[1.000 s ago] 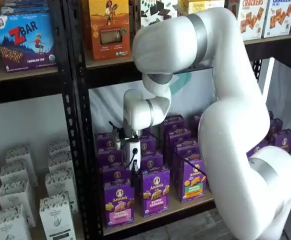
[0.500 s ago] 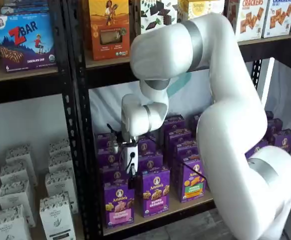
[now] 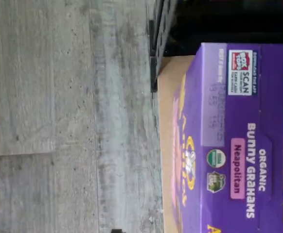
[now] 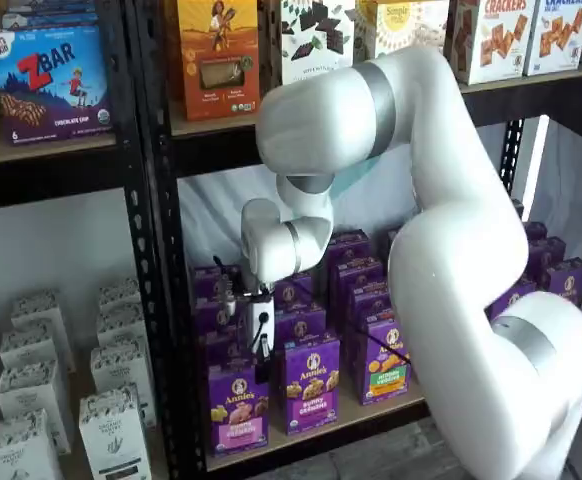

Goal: Pick up the purple box with a pink patch in the middle, on the bottom shelf, the first box from the left

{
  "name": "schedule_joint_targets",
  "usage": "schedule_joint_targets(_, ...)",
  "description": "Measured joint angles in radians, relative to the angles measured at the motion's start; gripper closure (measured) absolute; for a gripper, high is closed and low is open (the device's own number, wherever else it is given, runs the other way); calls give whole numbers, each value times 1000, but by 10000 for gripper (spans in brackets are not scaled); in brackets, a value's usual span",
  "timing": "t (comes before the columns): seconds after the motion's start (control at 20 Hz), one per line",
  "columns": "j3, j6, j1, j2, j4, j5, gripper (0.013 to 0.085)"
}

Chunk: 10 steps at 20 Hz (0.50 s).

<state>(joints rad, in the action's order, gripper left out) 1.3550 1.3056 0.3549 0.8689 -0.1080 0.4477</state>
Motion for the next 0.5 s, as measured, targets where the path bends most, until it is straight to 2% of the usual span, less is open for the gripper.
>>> schedule_joint_targets(0.5, 105, -31, 7, 95, 27, 31, 130)
